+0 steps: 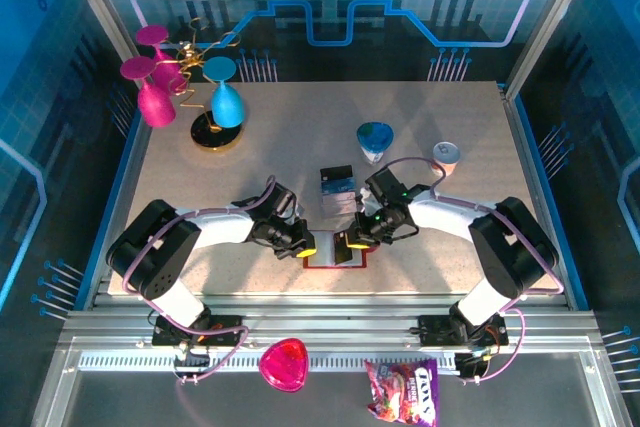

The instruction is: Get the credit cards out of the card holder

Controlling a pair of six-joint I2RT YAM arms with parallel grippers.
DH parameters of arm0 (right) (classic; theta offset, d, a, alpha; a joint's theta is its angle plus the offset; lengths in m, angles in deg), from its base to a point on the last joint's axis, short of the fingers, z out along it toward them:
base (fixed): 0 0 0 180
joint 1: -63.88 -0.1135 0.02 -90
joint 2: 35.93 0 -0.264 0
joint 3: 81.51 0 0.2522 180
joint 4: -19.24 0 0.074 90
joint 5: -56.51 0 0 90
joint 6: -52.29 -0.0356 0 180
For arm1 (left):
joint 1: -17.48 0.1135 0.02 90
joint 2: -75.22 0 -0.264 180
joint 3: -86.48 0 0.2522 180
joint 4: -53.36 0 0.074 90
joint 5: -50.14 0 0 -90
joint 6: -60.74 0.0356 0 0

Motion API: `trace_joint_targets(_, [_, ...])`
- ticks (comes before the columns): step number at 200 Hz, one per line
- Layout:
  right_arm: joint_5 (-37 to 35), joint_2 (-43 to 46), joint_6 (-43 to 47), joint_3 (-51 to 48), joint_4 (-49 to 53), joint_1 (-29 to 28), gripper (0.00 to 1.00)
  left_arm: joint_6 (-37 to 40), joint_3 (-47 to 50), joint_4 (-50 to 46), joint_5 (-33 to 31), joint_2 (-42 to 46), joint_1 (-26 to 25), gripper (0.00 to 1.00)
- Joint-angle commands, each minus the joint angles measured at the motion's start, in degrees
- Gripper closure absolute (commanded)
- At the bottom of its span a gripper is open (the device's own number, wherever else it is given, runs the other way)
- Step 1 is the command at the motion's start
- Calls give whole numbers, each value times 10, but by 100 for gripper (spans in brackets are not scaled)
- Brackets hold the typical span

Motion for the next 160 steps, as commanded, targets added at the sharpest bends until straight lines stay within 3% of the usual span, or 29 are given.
trace_joint_targets(1, [2,-6,-18,18,-6,-16,86,6,7,-58,-30,-10,-2,93])
trace_joint_targets(64, [-13,9,-32,16,3,-28,83,6,9,-52,-28,-14,-2,93])
trace_joint_targets(160, [-28,18,-28,21,23,-28,87,6,6,-51,-25,-13,-2,92])
